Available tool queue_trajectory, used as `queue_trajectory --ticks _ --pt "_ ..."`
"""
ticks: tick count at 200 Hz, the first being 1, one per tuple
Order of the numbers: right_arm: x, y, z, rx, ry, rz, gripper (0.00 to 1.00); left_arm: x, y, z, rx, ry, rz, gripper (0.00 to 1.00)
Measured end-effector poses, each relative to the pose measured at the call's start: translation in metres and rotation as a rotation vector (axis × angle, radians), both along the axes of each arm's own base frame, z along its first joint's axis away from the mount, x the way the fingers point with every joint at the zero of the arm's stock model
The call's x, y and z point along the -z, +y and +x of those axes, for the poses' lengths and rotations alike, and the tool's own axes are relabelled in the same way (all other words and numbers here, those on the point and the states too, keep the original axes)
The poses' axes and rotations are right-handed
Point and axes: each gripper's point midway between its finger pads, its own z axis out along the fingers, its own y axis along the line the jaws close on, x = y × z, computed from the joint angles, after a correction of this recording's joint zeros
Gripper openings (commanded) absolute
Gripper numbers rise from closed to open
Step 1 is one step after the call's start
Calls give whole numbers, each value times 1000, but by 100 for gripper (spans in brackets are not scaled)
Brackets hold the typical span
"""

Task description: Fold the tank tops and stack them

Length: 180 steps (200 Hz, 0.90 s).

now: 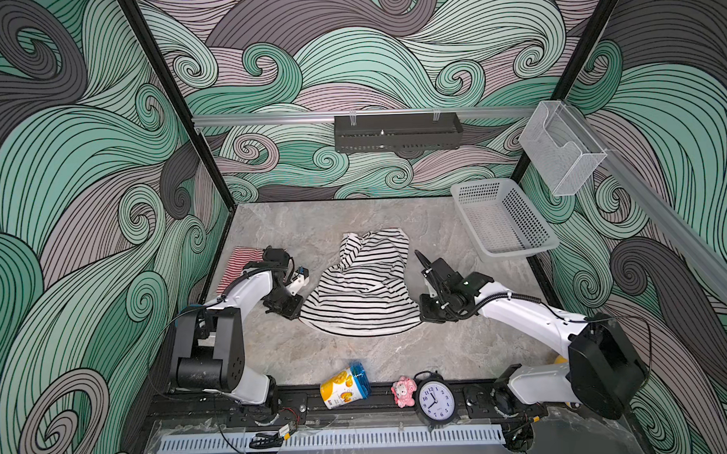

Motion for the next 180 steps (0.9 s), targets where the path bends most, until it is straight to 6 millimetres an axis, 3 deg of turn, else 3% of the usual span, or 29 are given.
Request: queue_trajectory --ticks 44,122,180 --pt "23 -6 -13 59 64 69 0 7 -1 -1 2 29 -6 34" --pt "24 1 -5 71 53 129 0 12 -7 4 -1 67 -45 33" --pt "27 4 -4 68 54 147 0 5 -17 3 0 78 -102 32"
